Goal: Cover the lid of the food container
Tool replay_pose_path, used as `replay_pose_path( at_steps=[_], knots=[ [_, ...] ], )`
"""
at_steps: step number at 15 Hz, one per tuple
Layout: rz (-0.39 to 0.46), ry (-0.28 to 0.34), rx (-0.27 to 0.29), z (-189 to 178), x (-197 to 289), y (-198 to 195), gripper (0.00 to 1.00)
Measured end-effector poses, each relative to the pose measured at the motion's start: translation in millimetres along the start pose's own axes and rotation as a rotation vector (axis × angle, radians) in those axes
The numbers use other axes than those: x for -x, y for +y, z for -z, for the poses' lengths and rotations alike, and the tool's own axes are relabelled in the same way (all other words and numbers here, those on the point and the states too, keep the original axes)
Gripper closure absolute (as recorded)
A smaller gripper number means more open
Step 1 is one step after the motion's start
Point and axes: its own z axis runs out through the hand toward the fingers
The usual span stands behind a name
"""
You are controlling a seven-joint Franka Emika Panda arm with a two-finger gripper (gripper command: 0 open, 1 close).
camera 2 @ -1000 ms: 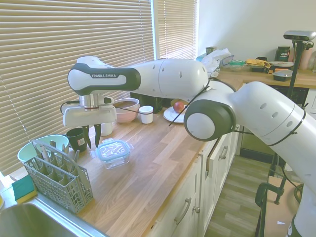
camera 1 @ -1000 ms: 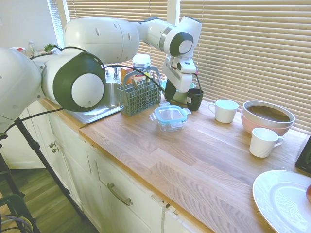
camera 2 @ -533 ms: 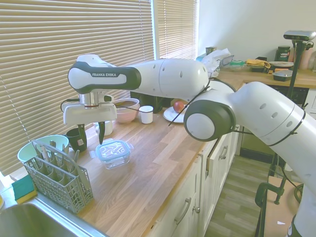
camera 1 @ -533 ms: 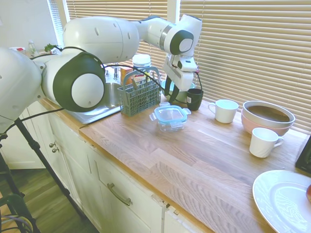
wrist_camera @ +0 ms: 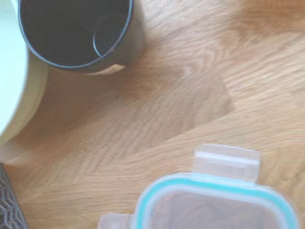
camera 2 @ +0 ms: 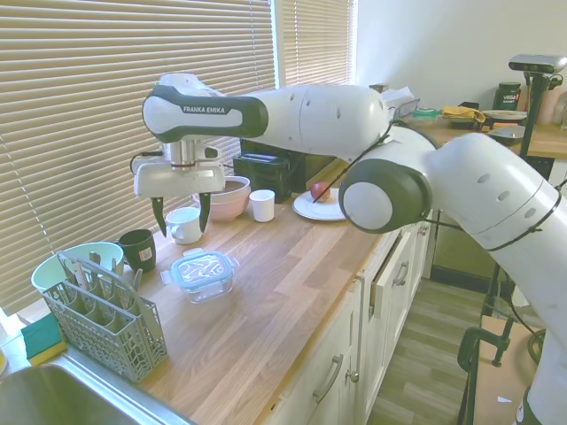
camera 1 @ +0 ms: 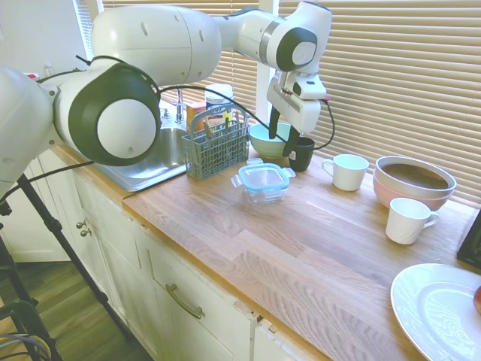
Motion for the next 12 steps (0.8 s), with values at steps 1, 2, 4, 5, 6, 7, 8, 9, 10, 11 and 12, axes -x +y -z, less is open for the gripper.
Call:
replay_pose_path(
  at_steps=[1, 2, 4, 5, 6, 7, 8, 9, 10, 11, 12],
  knots=[
    [0.021, 0.006, 0.006, 8, -4, 8, 0.00],
    [0.042, 0.011, 0.012, 17, -8, 17, 0.00],
    [0.081, 0.019, 0.030, 29, -15, 35, 0.00],
    [0.097, 0.025, 0.043, 33, -17, 44, 0.00],
    [0.113, 0.030, 0.056, 34, -18, 52, 0.00],
    [0.127, 0.036, 0.067, 33, -18, 59, 0.00],
    [0.145, 0.043, 0.081, 32, -18, 66, 0.00],
    [0.166, 0.050, 0.095, 29, -15, 72, 0.00],
    [0.187, 0.060, 0.109, 26, -12, 78, 0.00],
    [0.202, 0.066, 0.121, 24, -7, 84, 0.00],
    [0.212, 0.073, 0.129, 23, -2, 91, 0.00]
  ],
)
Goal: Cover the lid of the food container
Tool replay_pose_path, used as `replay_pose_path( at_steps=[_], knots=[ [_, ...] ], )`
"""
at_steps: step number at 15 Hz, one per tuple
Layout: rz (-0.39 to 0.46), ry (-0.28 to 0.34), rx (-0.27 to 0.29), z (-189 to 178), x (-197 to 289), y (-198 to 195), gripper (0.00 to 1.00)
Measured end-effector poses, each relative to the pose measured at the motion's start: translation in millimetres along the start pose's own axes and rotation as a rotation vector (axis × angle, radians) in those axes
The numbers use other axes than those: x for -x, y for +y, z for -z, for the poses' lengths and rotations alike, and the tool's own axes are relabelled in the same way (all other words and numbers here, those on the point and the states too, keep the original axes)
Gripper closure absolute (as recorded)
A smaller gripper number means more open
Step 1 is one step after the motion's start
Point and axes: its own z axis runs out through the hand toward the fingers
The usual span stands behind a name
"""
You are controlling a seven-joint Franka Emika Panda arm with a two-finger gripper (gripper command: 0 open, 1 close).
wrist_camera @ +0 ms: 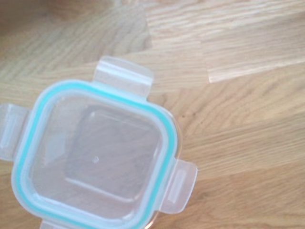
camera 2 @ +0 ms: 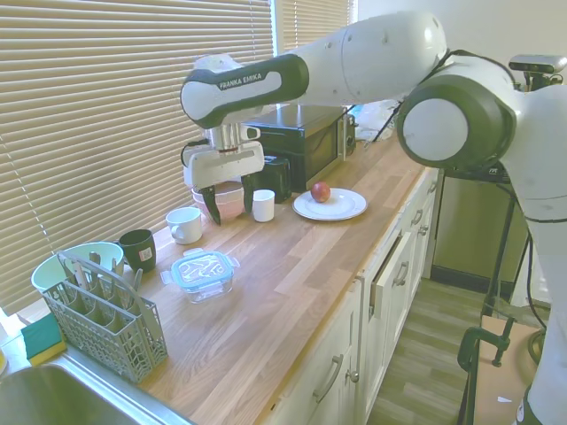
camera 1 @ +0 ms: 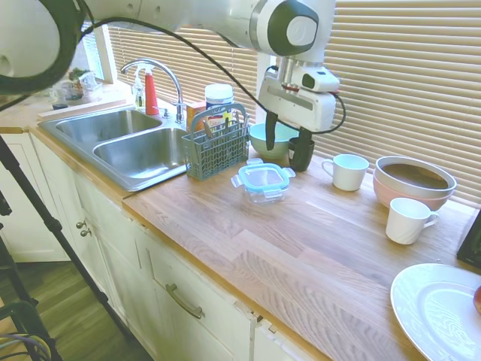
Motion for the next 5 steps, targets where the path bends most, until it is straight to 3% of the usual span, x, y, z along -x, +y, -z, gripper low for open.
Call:
replay_pose_path(
  at_steps=[5],
  knots=[
    [0.064, 0.000, 0.031, -20, 28, 36, 0.00]
  ],
)
